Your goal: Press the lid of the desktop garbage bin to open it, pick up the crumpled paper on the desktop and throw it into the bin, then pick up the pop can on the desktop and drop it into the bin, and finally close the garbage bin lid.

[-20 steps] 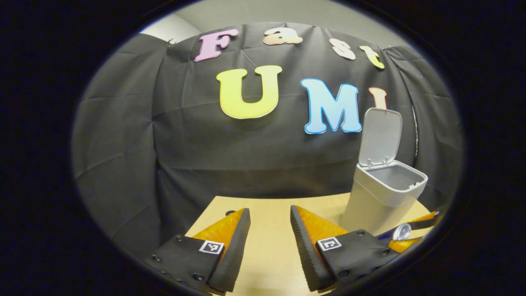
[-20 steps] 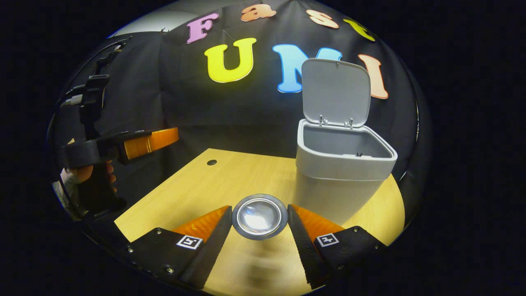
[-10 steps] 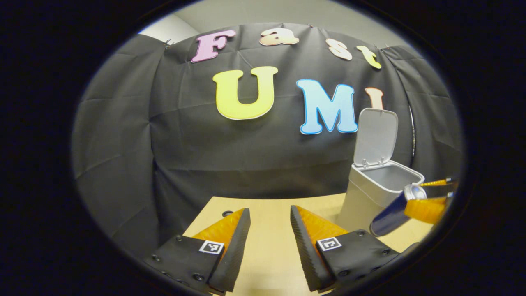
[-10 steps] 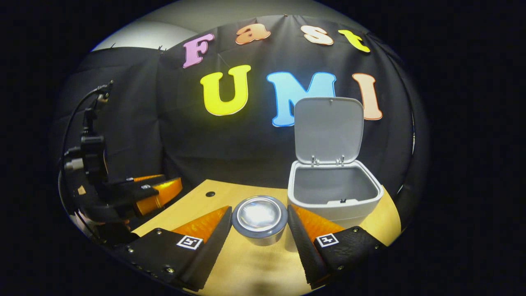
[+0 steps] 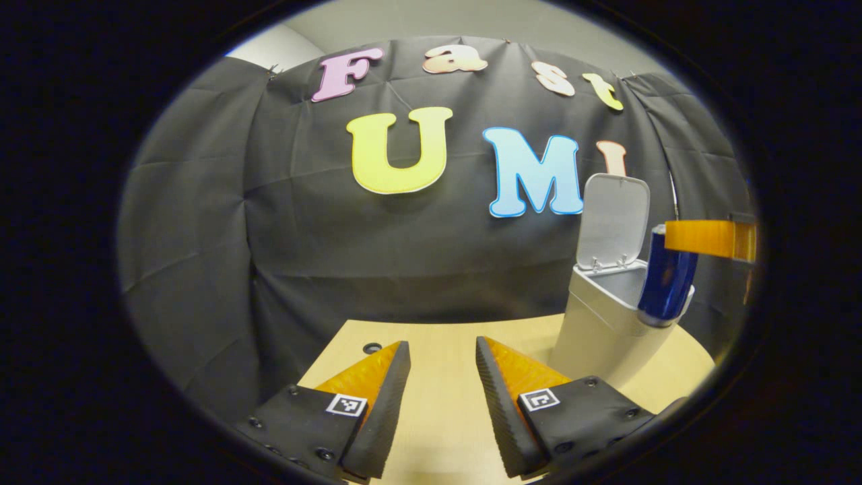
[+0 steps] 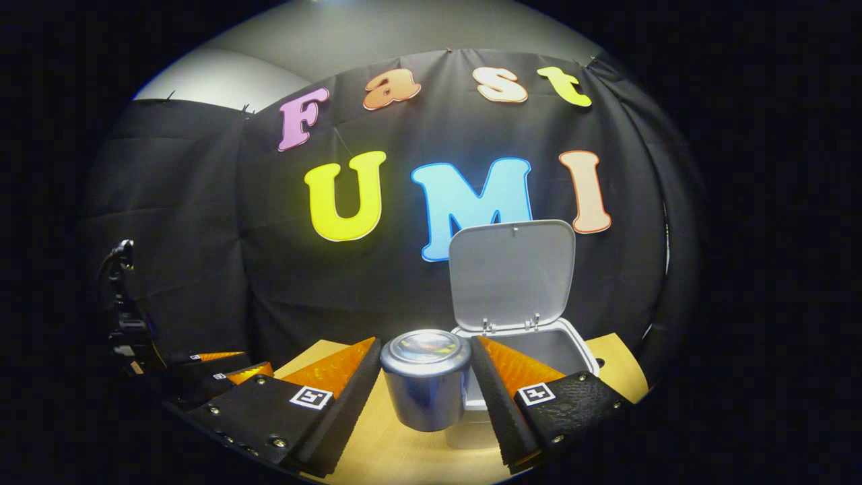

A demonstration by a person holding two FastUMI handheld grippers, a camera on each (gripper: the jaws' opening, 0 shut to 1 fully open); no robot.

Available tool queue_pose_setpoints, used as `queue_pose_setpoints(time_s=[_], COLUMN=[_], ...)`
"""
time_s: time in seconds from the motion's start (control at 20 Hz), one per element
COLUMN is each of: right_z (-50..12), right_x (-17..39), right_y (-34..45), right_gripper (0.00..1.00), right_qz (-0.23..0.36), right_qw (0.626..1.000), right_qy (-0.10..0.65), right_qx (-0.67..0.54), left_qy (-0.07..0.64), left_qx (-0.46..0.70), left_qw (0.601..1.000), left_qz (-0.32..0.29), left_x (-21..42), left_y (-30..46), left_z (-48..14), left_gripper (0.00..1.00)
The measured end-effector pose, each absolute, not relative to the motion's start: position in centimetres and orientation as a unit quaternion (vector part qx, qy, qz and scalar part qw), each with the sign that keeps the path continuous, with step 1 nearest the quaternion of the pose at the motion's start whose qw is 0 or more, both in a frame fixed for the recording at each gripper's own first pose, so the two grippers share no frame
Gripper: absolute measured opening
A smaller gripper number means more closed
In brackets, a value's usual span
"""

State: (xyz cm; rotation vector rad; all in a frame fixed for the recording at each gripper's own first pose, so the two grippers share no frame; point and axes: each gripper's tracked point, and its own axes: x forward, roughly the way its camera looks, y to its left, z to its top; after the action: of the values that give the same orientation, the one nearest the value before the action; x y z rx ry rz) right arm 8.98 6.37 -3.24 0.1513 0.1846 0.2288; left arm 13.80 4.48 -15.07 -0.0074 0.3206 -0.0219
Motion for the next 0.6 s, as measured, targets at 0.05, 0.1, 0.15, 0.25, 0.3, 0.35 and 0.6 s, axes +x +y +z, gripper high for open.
queue_pose_setpoints(time_s=[0.05,0.1,0.15,0.25,0.3,0.35,0.6], right_z=[-3.2,-3.3,-3.4,-3.5,-3.5,-3.5,-4.1], right_x=[9.4,9.6,9.9,10.5,10.9,11.3,13.6], right_y=[5.7,5.2,4.8,4.0,3.6,3.2,2.4], right_gripper=[0.85,0.85,0.85,0.85,0.85,0.85,0.85], right_qz=[0.109,0.104,0.100,0.091,0.087,0.084,0.072], right_qw=[0.987,0.988,0.988,0.989,0.990,0.990,0.992], right_qy=[0.090,0.091,0.092,0.091,0.089,0.088,0.088], right_qx=[0.075,0.074,0.074,0.075,0.073,0.070,0.062], left_qy=[0.161,0.162,0.163,0.165,0.166,0.167,0.169], left_qx=[-0.004,-0.004,-0.004,-0.004,-0.005,-0.005,-0.005], left_qw=[0.987,0.987,0.987,0.986,0.986,0.986,0.986], left_qz=[-0.010,-0.009,-0.008,-0.007,-0.007,-0.008,-0.006], left_x=[13.8,13.9,13.9,14.0,14.1,14.1,14.4], left_y=[4.6,4.7,4.8,4.7,4.7,4.7,4.7], left_z=[-15.1,-15.2,-15.2,-15.4,-15.6,-15.6,-16.0], left_gripper=[0.68,0.68,0.68,0.68,0.68,0.68,0.68])
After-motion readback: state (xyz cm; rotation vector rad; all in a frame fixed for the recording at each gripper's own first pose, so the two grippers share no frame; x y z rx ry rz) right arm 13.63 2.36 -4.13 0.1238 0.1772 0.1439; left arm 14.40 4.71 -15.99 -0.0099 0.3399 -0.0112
